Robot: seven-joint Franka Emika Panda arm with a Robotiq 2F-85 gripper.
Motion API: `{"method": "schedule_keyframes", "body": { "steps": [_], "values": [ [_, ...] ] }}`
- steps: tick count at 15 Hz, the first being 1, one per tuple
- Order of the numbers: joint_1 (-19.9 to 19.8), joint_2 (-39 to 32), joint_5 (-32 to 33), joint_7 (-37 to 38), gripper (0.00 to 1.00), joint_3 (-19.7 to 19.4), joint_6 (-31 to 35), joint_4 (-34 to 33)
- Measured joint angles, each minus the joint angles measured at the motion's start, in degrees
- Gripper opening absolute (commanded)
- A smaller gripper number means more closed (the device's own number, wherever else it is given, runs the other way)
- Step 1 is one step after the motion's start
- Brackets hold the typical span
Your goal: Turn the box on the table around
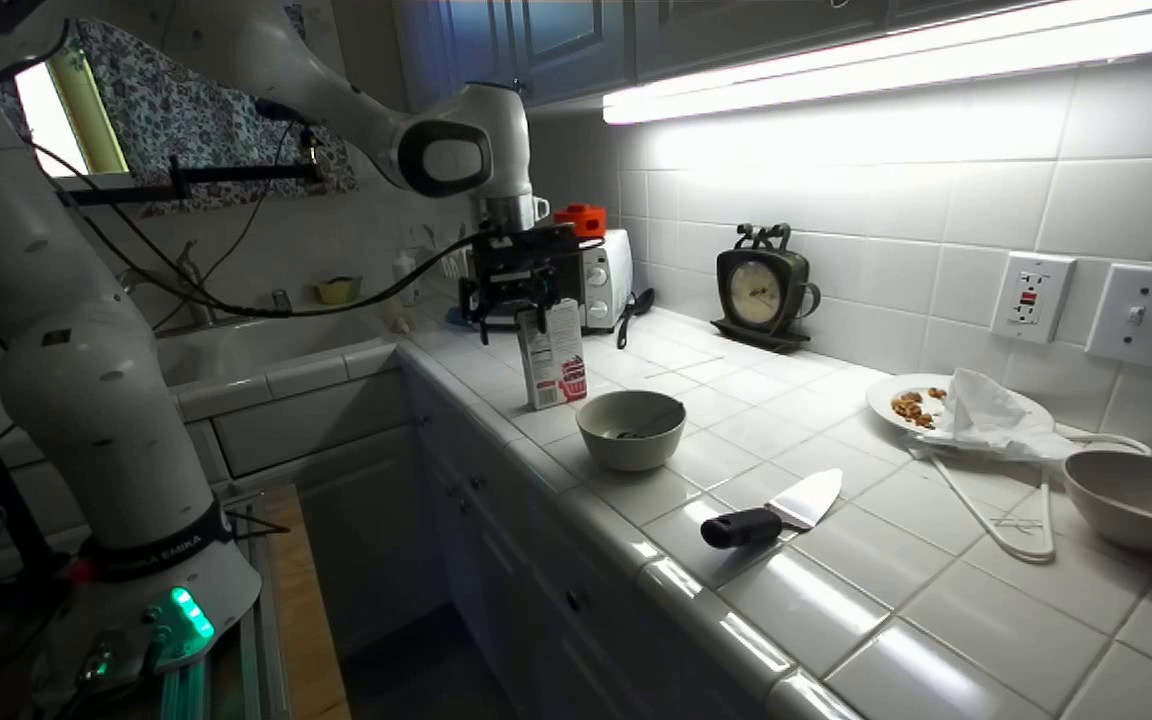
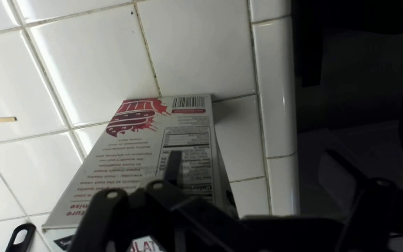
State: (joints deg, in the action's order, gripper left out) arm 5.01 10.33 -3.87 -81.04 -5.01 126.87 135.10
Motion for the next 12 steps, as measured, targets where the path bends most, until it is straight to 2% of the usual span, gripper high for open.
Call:
{"method": "schedule_keyframes", "body": {
  "steps": [8,10,12],
  "values": [
    [-0.64,0.01,1.17,3.25,1.0,0.61,0.98,0.01],
    [-1.27,0.49,4.37,6.87,1.0,1.32,5.92,0.07],
    [-1.39,1.53,5.49,12.14,1.0,2.21,6.95,0.01]
  ]
}}
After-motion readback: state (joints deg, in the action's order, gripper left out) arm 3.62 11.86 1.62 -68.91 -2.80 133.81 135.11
